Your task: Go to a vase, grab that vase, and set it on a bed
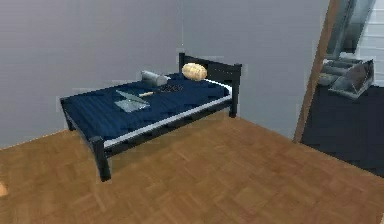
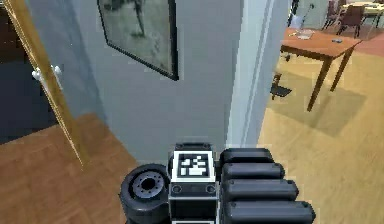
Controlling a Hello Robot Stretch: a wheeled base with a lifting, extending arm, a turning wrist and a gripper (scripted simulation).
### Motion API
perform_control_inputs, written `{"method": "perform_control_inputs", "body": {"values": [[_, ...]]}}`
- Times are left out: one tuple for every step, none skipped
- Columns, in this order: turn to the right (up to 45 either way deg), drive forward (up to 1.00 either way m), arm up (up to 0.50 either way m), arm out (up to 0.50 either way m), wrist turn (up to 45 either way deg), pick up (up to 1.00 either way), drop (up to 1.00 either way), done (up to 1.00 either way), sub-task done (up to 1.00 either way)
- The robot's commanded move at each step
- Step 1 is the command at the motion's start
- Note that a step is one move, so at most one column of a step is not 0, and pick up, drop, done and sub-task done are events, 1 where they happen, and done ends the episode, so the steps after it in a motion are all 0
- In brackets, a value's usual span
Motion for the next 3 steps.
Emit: {"method": "perform_control_inputs", "body": {"values": [[9.0,0.0,0.0,0.0,0.0,0.0,0.0,0.0,0.0],[0.0,1.0,0.0,0.0,0.0,0.0,0.0,0.0,0.0],[3.0,0.0,0.0,0.0,0.0,0.0,0.0,0.0,0.0]]}}
